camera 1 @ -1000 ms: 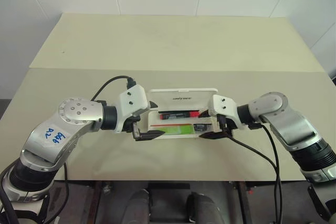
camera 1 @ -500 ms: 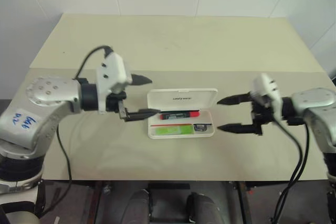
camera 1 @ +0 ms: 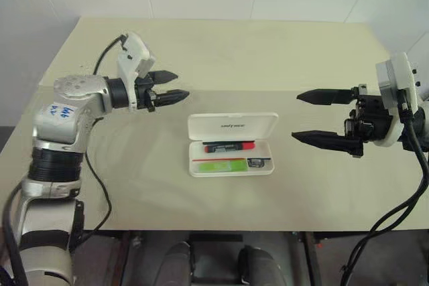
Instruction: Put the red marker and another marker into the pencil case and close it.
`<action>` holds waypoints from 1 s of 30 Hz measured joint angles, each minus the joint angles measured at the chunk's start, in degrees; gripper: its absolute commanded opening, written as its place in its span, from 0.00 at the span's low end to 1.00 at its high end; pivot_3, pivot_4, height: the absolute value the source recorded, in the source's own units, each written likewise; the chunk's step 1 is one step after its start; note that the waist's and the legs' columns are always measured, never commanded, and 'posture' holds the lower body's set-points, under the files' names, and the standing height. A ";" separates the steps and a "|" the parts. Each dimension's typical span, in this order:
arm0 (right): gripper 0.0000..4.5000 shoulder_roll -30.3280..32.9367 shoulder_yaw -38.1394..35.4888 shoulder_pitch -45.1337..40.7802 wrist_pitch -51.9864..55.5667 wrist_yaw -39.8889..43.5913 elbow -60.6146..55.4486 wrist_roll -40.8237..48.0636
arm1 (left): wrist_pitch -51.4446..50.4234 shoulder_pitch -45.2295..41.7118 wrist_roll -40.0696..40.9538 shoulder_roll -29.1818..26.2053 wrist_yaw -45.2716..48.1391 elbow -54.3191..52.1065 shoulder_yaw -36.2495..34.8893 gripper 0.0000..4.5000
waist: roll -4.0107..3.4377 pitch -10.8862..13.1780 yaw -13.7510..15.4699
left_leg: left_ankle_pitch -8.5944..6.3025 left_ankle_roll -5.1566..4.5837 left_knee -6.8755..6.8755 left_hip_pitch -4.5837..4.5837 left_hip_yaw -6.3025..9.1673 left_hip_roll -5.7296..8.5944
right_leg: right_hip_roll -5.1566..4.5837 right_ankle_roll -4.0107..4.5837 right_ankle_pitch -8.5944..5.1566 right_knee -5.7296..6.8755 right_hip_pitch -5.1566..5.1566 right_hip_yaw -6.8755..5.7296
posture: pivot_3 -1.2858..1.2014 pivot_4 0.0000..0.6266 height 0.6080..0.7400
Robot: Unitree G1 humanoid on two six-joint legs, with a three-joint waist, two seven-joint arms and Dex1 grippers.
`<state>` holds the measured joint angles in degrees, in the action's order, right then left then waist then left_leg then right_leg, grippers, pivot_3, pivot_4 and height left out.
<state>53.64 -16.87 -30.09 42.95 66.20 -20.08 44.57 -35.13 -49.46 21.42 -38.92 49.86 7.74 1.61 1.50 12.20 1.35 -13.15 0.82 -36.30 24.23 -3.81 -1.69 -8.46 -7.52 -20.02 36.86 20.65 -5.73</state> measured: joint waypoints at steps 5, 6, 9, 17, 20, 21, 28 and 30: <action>1.00 0.85 0.35 -0.72 0.71 -1.78 -1.91 1.14 | 4.56 0.26 -2.44 6.14 -0.54 7.85 1.37 0.12 | 0.01 0.00 0.04 | 0.00 0.00 -0.05 0.01 -0.01 0.01 | 0.00 0.00 0.00 0.01 -0.01 -0.01 | 0.52 0.24 1.00; 1.00 1.18 0.44 -0.73 0.75 -1.97 -2.05 1.15 | 5.26 0.29 -2.94 6.91 -0.80 9.33 1.44 0.07 | 0.02 0.01 0.04 | 0.00 0.00 -0.06 0.01 -0.01 0.01 | 0.00 0.00 0.00 0.01 -0.01 -0.01 | 0.52 0.24 1.00; 1.00 1.46 0.45 -0.72 0.77 -2.40 -2.09 1.15 | 7.25 0.32 -4.43 7.73 -1.32 12.64 1.53 0.00 | 0.03 0.02 -0.03 | 0.00 0.00 -0.04 0.02 -0.01 0.00 | 0.00 0.00 0.00 0.01 0.01 -0.01 | 0.52 0.24 1.00; 1.00 2.16 0.64 -0.29 0.71 -2.84 -2.14 1.03 | 7.82 3.53 -4.98 7.10 2.72 9.01 1.73 0.00 | 0.03 0.02 0.01 | 0.00 0.00 -0.06 0.02 0.00 0.00 | 0.00 0.00 0.00 0.02 -0.01 -0.01 | 0.52 0.24 1.00; 1.00 2.17 0.71 -0.28 0.64 -2.89 -2.13 0.81 | 7.48 6.34 -5.06 6.50 4.51 3.95 3.03 0.00 | 0.03 0.02 0.01 | 0.00 0.00 -0.06 0.02 0.00 -0.01 | -0.01 0.00 0.00 0.01 -0.01 0.00 | 0.52 0.24 1.00; 1.00 2.17 0.73 -0.28 0.63 -2.94 -2.14 0.72 | 7.14 7.03 -4.97 6.50 4.65 2.91 3.03 0.00 | 0.03 0.02 0.01 | 0.00 0.00 -0.06 0.02 0.00 -0.01 | 0.00 0.00 0.00 0.02 -0.01 -0.01 | 0.52 0.24 1.00; 1.00 2.28 0.91 0.34 0.57 -3.33 -2.08 0.34 | 2.36 14.95 -4.75 3.74 6.35 -11.74 6.10 0.00 | 0.03 0.02 -0.03 | 0.00 0.00 -0.01 0.00 0.00 -0.02 | -0.01 0.00 0.00 0.00 -0.02 0.01 | 0.52 0.24 1.00; 1.00 2.35 0.95 0.60 0.56 -3.38 -2.09 0.14 | 1.57 17.44 -5.43 2.00 6.91 -15.63 8.48 0.00 | 0.02 0.01 -0.01 | 0.00 0.00 -0.02 -0.03 0.01 -0.03 | -0.01 0.00 0.00 0.01 -0.03 0.01 | 0.52 0.24 1.00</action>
<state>55.99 -15.93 -29.49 43.51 62.82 -22.17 44.70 -33.56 -32.03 15.98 -36.92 56.78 -7.89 10.09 1.52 12.22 1.34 -13.15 0.81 -36.32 24.20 -3.79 -1.72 -8.46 -7.52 -20.02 36.87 20.62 -5.72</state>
